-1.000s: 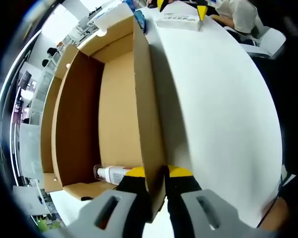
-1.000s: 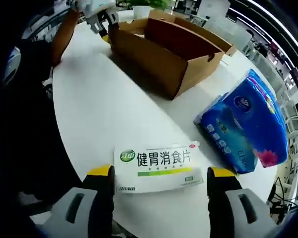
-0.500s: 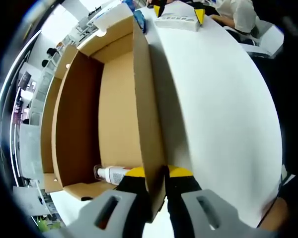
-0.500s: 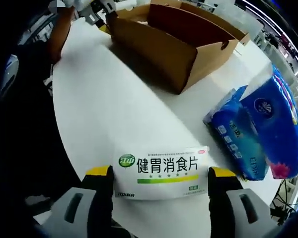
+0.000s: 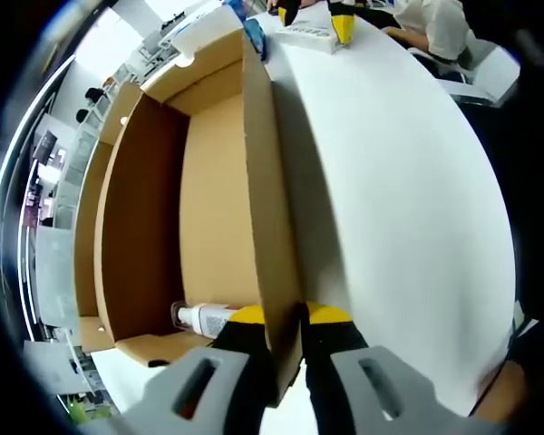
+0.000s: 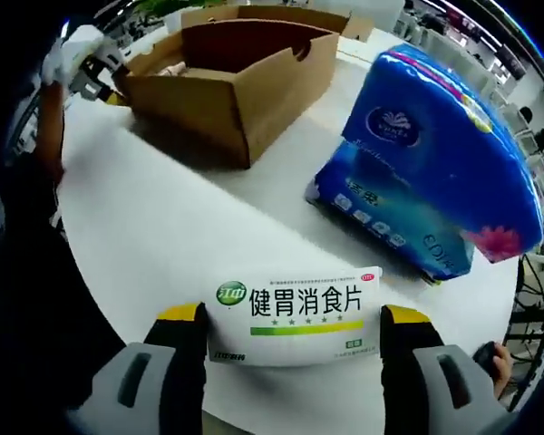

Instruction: Operate the shoe box by opening the lid, removing the specified soft item, and placing it in the target area until the item is outside and the box remains undamaged.

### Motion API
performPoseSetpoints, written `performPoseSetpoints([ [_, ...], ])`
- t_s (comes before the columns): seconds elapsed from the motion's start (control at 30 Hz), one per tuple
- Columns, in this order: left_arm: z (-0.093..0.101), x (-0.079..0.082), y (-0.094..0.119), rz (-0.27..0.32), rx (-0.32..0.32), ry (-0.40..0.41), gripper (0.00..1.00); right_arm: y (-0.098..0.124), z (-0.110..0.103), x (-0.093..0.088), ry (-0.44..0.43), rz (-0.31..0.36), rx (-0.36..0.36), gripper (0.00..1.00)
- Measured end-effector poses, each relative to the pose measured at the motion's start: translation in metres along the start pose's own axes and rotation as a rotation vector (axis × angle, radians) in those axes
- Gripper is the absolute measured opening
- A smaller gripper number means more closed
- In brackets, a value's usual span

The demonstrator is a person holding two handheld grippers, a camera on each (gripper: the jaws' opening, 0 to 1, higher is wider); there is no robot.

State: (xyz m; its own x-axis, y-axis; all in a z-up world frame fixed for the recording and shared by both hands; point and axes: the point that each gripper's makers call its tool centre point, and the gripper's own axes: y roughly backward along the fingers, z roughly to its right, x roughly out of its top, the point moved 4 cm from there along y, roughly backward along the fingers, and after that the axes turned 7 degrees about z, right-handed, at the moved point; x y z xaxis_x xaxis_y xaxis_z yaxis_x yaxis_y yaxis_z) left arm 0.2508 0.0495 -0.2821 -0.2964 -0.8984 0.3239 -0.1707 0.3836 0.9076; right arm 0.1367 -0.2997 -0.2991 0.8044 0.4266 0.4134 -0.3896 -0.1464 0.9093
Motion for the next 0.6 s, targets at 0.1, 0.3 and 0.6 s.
performPoseSetpoints([
  [0.1, -0.0001, 0.0000, 0.0000, 0.000, 0.000, 0.000, 0.10, 0.0002, 0.0003, -0.0001, 0.000, -0.002, 0.001, 0.81],
  [0.3, -0.0004, -0.0001, 0.0002, -0.001, -0.001, -0.002, 0.10, -0.0009, 0.0023, 0.0015, -0.016, -0.017, -0.011, 0.81],
  [0.6, -0.0001, -0.0004, 0.0001, -0.002, 0.003, -0.001, 0.10, 0.0065, 0.0081, 0.0042, 0.165, -0.045, 0.007, 0.77],
])
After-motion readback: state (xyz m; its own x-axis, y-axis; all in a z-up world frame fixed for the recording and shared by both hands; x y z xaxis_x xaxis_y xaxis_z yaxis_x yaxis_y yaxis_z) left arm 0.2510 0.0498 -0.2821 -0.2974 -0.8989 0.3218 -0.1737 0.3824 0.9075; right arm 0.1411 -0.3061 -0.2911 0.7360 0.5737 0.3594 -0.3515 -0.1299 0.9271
